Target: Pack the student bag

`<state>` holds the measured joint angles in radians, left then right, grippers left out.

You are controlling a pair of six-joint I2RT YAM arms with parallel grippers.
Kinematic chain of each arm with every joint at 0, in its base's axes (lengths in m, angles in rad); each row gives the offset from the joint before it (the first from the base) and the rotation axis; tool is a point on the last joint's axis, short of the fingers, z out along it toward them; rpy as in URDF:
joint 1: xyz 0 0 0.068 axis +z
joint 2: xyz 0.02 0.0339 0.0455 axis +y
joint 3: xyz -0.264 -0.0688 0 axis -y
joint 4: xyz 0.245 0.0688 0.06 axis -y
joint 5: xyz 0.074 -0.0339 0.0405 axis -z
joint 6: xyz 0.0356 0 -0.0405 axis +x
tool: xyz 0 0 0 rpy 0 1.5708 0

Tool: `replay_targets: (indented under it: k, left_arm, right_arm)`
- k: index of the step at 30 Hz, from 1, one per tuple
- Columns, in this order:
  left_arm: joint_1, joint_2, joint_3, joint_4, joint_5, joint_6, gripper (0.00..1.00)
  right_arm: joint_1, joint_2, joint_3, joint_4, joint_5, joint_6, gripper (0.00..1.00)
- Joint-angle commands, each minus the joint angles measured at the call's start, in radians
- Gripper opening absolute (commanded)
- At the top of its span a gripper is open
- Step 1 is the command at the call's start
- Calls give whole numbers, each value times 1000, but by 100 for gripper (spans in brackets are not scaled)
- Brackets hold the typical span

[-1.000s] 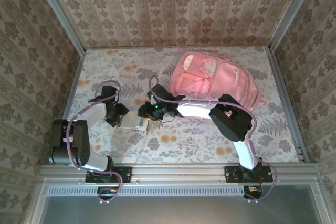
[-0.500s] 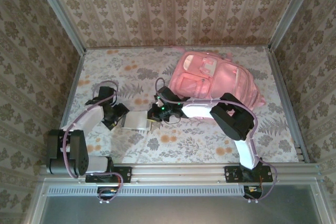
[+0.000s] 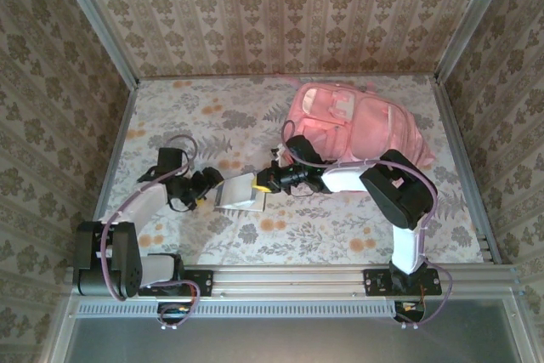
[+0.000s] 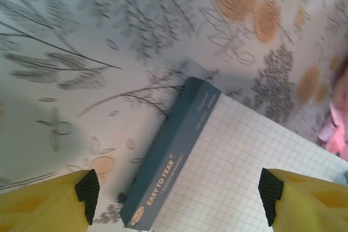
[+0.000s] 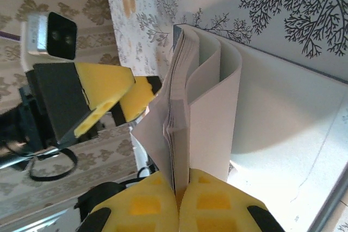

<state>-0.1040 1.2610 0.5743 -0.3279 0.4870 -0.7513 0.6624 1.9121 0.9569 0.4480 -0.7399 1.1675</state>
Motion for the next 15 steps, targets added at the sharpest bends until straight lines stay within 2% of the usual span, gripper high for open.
replay_targets:
  k: [1,3,10,15]
  left_arm:
    - [2,7,-35,158,149,-7,80]
    - [0,27,-49,194,202,-19,79]
    - [-6,87,-83,231,202,-40,78]
    - [-22,133,-103,345,243,-104,71]
  right_arm:
    - [-38,5,-39,189,-51,120,0]
    - [-49,25,-59,255,-60,162,0]
    - [-83,135,-127,541,-70,341,0]
    - [-82,172,-135,581,-68,358,0]
